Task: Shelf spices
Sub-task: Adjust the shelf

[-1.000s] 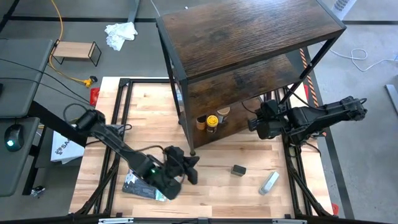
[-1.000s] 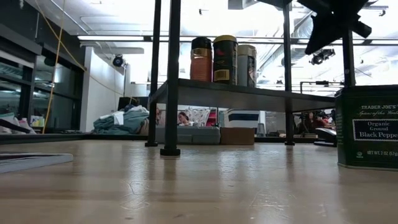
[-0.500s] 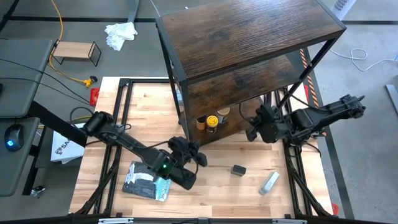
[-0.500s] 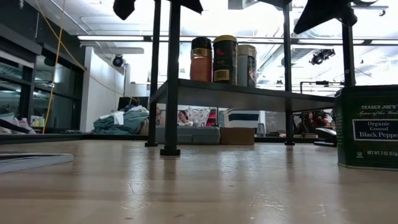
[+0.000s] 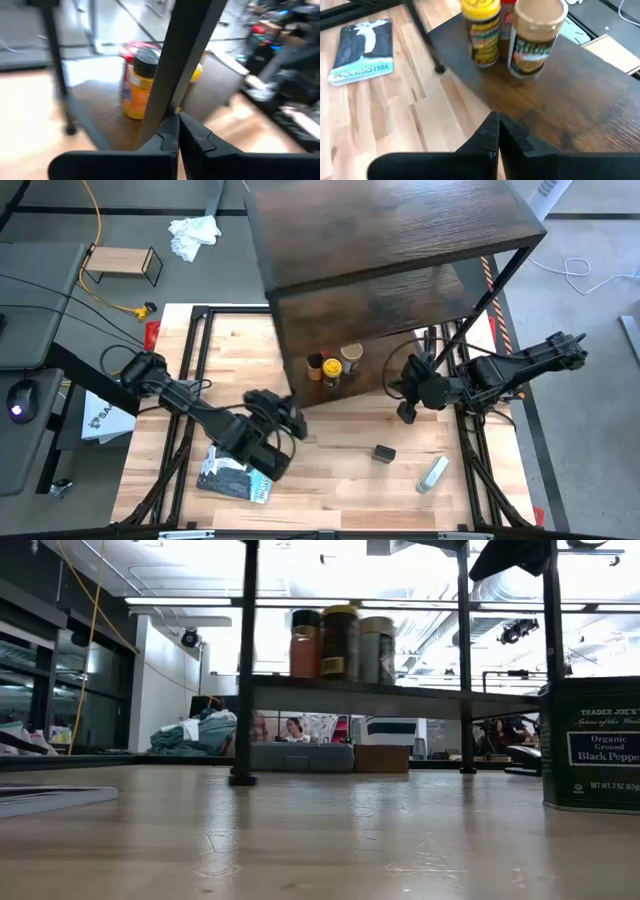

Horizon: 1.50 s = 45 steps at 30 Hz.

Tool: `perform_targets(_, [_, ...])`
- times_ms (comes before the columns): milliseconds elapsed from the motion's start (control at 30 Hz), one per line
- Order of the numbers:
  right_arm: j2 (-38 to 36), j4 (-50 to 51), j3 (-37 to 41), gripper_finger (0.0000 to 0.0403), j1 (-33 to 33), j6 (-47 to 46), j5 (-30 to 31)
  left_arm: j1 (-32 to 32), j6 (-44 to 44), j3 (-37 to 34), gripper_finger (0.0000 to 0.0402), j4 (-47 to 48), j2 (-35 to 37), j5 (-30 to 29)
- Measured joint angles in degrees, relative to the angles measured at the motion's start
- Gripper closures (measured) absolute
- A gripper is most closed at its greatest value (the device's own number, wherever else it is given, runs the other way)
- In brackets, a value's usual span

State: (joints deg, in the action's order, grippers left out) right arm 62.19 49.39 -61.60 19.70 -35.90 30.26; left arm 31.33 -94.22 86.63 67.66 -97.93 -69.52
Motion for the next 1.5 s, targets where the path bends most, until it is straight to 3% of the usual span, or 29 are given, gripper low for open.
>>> perform_targets(200, [0.00,-1.79,0.02,0.0403,-0.04,-0.21,1.39,-0.86,-14.69,-0.02,0.0401,22.86,2.38,1.74])
perform_targets(367, [-0.02,-4.53,0.04,0.0403,-0.02,0.31,1.20,-1.55,-12.76,-2.93,0.0401,19.52,6.27,2.23])
perform_targets(467, [0.00,-5.69,0.07,0.0403,0.32,2.62,-2.62,0.11,-15.72,-3.02,0.0401,14.13,7.36,1.57])
perform_targets(600, [0.00,-5.53,0.07,0.0403,0.81,5.19,-5.05,2.84,-3.28,-2.98,0.0401,-1.13,6.70,1.76])
perform_targets(767, [0.36,-5.94,0.07,0.0403,0.34,3.91,-0.57,1.71,5.55,-2.97,0.0401,-10.05,2.33,0.84])
perform_targets(1167, [1.29,-8.15,0.07,0.0403,-0.81,2.91,1.14,-9.35,0.08,-3.02,0.0401,-6.35,-2.92,-1.18])
perform_targets(1333, [1.30,-8.13,0.07,0.0403,-0.82,2.93,1.18,-9.66,-3.53,-2.97,0.0401,2.58,-1.51,0.15])
perform_targets(1500, [1.60,-9.16,0.07,0.0403,-0.85,3.72,1.22,-8.69,-12.61,-2.93,0.0401,16.74,-0.96,1.72])
